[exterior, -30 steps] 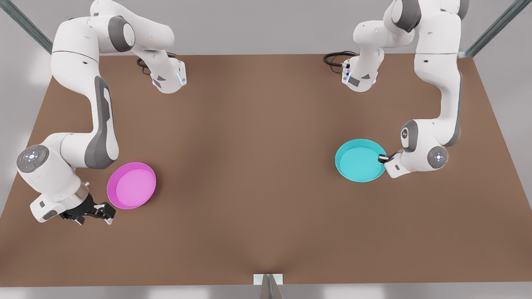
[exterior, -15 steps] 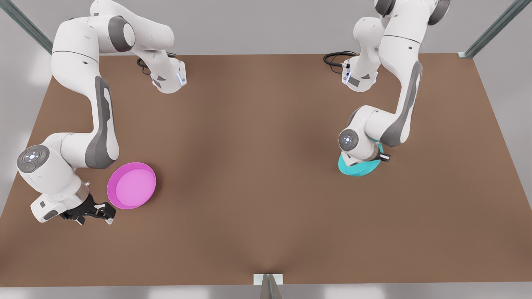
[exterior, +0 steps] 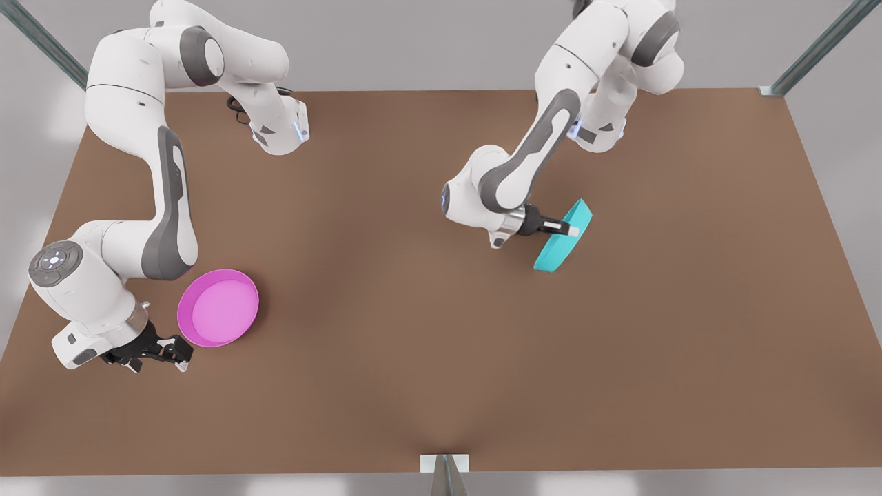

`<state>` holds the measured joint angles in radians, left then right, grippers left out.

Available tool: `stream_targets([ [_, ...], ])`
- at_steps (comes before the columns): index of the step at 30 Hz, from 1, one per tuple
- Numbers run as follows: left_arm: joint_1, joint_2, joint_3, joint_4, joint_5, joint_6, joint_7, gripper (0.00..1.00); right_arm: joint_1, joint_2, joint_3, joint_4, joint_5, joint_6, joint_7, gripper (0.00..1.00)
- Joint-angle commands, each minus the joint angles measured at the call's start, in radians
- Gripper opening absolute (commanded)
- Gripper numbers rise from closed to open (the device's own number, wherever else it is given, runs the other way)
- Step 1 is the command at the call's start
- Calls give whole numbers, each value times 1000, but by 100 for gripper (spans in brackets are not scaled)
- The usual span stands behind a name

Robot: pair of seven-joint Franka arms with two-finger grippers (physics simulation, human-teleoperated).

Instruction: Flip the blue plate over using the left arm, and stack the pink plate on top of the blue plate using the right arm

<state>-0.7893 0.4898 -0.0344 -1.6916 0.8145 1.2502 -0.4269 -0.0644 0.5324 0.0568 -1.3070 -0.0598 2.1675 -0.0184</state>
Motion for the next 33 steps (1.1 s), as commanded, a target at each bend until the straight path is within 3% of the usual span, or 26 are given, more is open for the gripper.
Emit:
stream_targets([
  [1,-5,9,1,9,-23,-6,-1,21,0,0,0,0,0,0,0,100],
  [8,-177,274,36,293,103,-149,-7,21,0,0,0,0,0,-3,-2,100],
  [15,-501,394,294,352,101,-192,-7,21,-8,-2,0,0,0,-3,-2,100],
  [21,-545,555,314,538,97,-204,-32,21,-5,-2,0,0,0,-3,-2,100],
  [33,-611,667,373,572,34,-195,-33,21,-2,0,0,0,0,-3,-2,100],
])
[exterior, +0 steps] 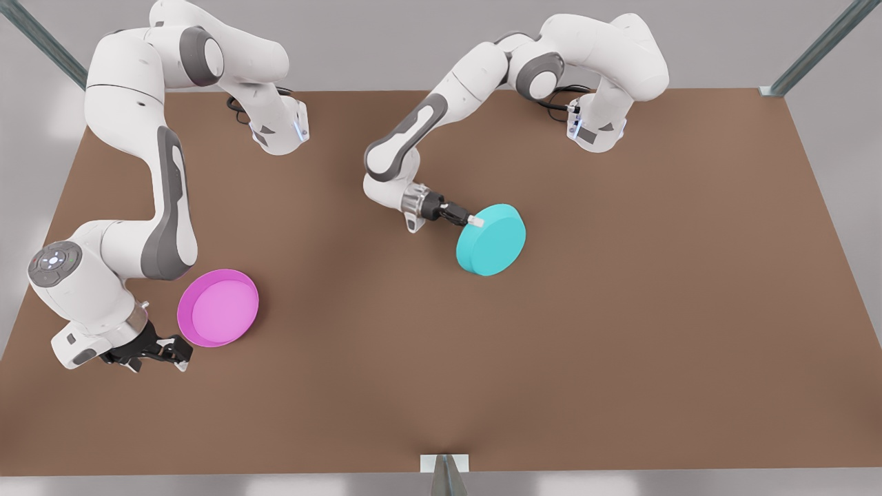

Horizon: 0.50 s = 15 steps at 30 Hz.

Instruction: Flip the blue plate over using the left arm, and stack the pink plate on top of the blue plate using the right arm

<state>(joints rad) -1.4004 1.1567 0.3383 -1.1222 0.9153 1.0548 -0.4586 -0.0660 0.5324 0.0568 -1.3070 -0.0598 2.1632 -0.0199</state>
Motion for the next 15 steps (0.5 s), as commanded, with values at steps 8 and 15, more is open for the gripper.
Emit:
stream_targets([
  [8,-34,0,73,22,-259,73,-189,100,0,0,0,0,0,-2,0,100],
  [15,-46,-3,153,61,-487,189,-468,100,-2,0,0,0,0,-2,0,100],
])
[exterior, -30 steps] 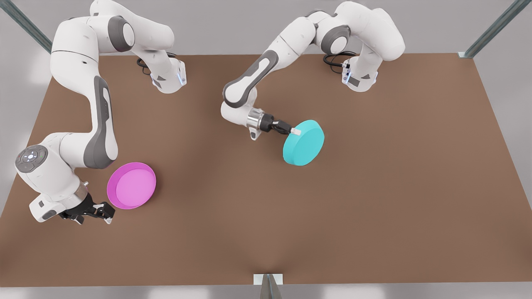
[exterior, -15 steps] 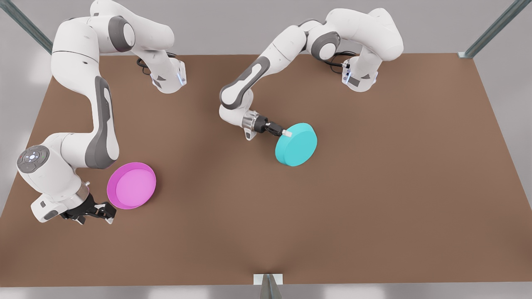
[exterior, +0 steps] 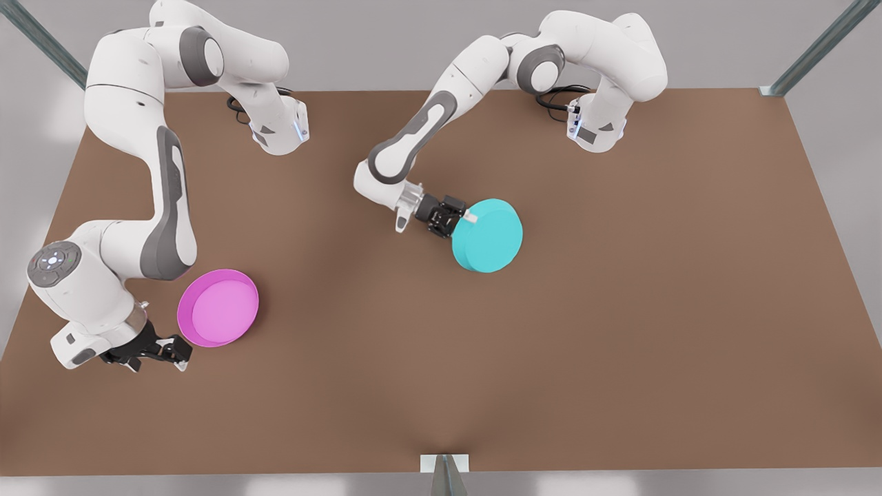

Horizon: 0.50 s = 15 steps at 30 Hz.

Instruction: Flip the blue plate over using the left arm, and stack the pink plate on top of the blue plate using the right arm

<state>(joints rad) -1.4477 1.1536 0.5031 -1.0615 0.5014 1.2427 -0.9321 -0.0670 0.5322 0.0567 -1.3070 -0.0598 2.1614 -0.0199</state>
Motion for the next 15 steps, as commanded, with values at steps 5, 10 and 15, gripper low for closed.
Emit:
stream_targets([
  [5,-20,-6,135,40,-371,-2,-47,100,-5,-3,0,0,0,-2,-2,100],
  [10,-25,-5,158,55,-452,93,-278,100,-7,-4,0,0,2,-5,-2,100],
  [15,42,-219,193,84,-679,46,-128,100,-7,-3,0,0,2,-3,-2,100],
])
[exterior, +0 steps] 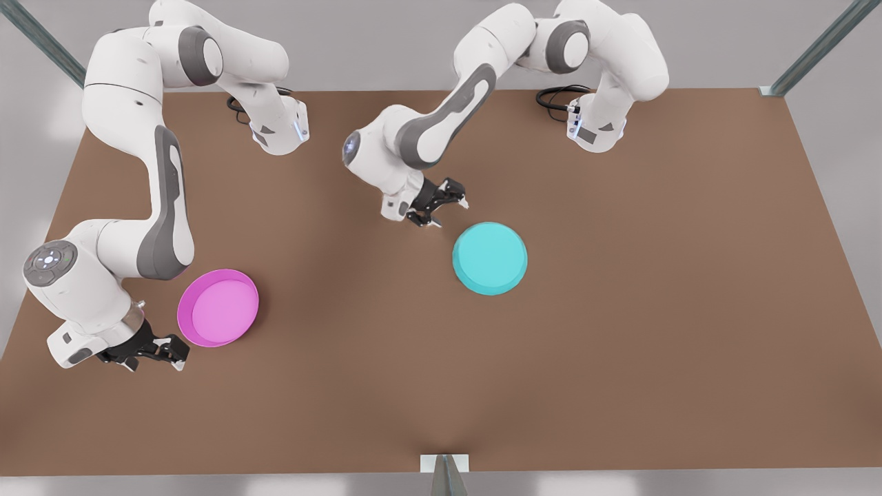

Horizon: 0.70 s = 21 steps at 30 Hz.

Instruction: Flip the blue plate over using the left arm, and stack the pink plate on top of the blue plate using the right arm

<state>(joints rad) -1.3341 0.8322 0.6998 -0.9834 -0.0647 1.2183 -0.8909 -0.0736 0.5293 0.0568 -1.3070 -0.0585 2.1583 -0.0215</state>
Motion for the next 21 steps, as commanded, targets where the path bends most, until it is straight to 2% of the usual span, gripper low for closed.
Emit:
stream_targets([
  [1,30,-37,0,-1,-172,-32,79,100,0,0,0,0,-1,0,0,100],
  [2,121,-122,7,-3,-170,-98,280,100,0,0,0,0,0,0,0,100],
  [3,292,-286,-68,-84,-156,-74,450,100,2,0,0,-2,-1,0,0,100],
  [4,453,-477,-242,-249,-26,52,524,100,2,0,0,-2,0,0,0,100],
  [5,850,-643,-621,-405,100,190,582,100,12,5,0,-2,-1,3,5,100],
  [6,1092,-677,-770,-436,97,227,684,100,9,3,0,-2,-1,-2,3,100],
  [9,1181,-666,-746,-388,75,139,690,100,6,3,0,11,0,2,6,100],
  [11,1185,-666,-741,-373,43,95,687,100,0,-3,0,14,3,-31,6,100],
  [12,1175,-660,-744,-371,45,99,675,100,8,-20,0,14,3,-90,11,100],
  [17,1170,-663,-775,-353,43,50,678,100,-2,-183,0,18,19,-649,0,100],
  [18,1170,-663,-775,-351,42,37,678,100,-2,-210,-2,17,31,-710,3,100],
  [21,1184,-662,-767,-351,43,35,678,100,-15,-163,-5,20,42,-755,18,100],
])
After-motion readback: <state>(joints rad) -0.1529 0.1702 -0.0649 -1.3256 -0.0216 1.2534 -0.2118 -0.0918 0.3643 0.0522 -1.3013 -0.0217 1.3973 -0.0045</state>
